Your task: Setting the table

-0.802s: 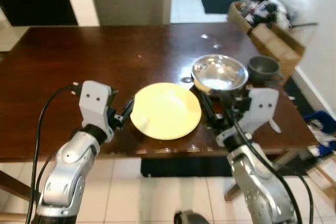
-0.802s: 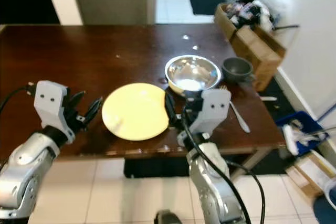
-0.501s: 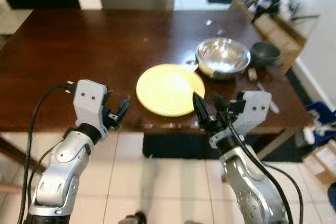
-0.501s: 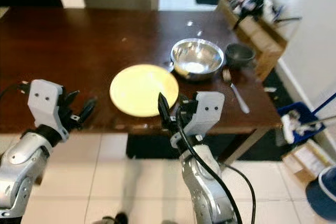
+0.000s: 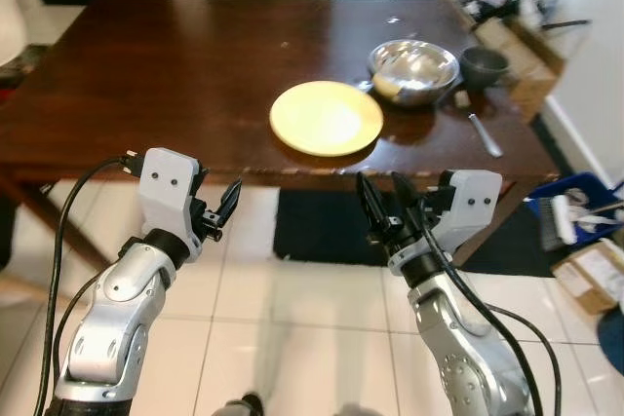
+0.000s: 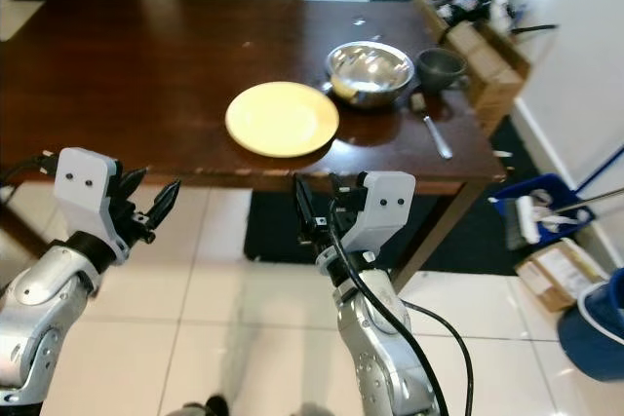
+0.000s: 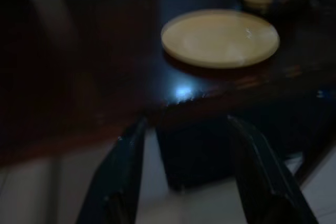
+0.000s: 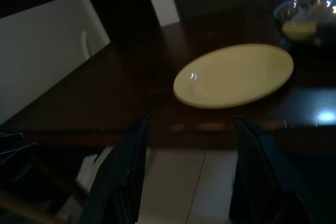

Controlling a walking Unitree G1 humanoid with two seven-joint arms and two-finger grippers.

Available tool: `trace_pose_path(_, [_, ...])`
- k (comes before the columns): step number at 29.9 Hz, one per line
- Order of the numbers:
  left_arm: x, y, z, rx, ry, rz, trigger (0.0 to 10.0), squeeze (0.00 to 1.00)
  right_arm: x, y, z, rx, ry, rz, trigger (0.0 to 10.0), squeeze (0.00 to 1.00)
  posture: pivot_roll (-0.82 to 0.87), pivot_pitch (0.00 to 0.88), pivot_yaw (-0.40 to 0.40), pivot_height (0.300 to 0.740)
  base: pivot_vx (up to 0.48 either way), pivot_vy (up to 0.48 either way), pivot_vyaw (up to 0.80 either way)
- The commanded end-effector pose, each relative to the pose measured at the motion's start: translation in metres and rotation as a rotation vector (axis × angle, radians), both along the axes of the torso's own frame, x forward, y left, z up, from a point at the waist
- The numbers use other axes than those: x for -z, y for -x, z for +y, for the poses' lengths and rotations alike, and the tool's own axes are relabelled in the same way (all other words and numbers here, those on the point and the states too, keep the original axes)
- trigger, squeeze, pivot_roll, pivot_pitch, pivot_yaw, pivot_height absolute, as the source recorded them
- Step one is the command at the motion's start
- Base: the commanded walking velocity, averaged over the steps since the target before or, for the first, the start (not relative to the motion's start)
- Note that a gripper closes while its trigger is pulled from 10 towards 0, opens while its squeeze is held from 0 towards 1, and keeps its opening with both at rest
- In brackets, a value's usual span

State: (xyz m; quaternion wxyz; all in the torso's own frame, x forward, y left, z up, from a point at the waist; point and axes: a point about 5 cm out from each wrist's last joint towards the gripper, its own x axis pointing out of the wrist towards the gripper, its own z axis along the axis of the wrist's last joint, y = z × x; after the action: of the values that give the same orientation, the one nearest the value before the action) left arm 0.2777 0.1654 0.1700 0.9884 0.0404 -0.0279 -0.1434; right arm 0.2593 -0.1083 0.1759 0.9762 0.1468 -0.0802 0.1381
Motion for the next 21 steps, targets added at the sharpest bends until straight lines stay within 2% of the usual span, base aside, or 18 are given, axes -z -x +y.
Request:
trace_pose_path(1, [0.0009,0.0009,-0.0025,0.012,-0.004,0.008,10.0,0.00,0.0046,0.0012,-0.0035,0.013,0.004,0.022,10.0,0.00,-0.11,0.025,0.057,0.740,-0.371,0.000,0.00])
trace_pose_path(15, [0.0016,0.0009,-0.0027,0.009,-0.002,0.009,10.0,0.00,0.0048,0.0007,-0.0033,0.012,0.005,0.021,10.0,0.00,-0.12,0.025,0.056,0.740,-0.365,0.000,0.00])
trace_pose_path(21, [0.0019,0.0000,-0.0034,0.007,0.004,0.019,10.0,0.00,0.0048,0.0006,-0.0035,0.014,0.000,0.021,10.0,0.00,-0.12,0.024,0.057,0.740,-0.041,0.000,0.00])
